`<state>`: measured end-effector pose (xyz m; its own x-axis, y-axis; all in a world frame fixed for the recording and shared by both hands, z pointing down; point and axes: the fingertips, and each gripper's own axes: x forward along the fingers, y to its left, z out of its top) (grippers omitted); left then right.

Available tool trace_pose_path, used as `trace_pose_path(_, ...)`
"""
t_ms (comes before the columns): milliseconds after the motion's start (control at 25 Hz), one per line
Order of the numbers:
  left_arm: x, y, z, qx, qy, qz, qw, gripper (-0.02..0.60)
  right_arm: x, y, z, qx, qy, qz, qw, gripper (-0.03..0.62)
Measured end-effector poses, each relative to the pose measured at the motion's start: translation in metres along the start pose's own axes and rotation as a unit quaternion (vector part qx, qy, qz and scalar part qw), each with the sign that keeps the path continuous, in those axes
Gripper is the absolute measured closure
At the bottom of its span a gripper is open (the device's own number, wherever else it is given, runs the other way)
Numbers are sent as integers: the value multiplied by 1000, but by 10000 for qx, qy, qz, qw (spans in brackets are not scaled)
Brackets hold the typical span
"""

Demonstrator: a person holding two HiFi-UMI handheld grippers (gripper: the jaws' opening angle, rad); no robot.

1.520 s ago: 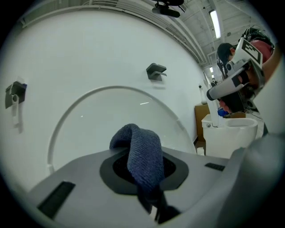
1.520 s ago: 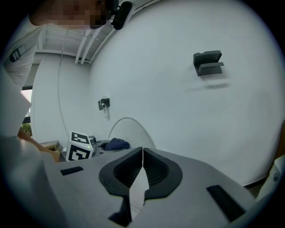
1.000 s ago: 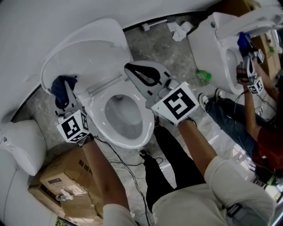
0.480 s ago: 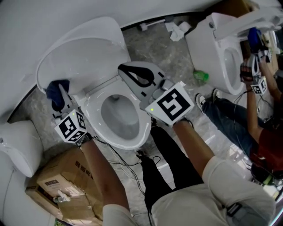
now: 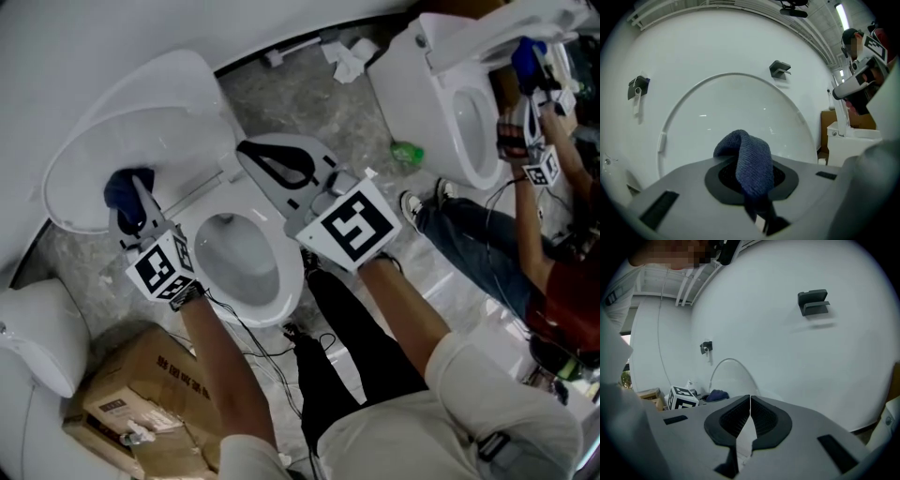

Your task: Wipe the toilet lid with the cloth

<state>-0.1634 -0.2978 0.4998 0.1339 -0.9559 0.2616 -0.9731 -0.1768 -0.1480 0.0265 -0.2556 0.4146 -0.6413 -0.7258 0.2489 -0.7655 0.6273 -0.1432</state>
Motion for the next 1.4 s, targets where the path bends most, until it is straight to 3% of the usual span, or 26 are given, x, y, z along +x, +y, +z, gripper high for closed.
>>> trace_pose_path(280, 16, -72, 18, 183, -200, -615, 9977, 526, -14, -20, -3, 39, 21, -185, 9998, 565)
trace_pose_path(520, 26, -105, 16, 182, -191, -759, 9968, 526, -22, -26, -10, 63, 69, -291, 9995, 565)
trace_pose_path(840, 29, -133, 16, 282, -232, -1088, 9934, 526, -30, -32, -23, 101, 209, -373, 9990, 565)
trace_pose_path(1120, 37, -172, -12, 496, 74, -1742, 9834, 526, -30, -32, -36, 216, 283, -364, 9987, 565)
trace_pose_path(1400, 35, -159, -34, 702, 232, -1895, 9791, 528, -21, -21, -44, 198, 363, -294, 9987, 565)
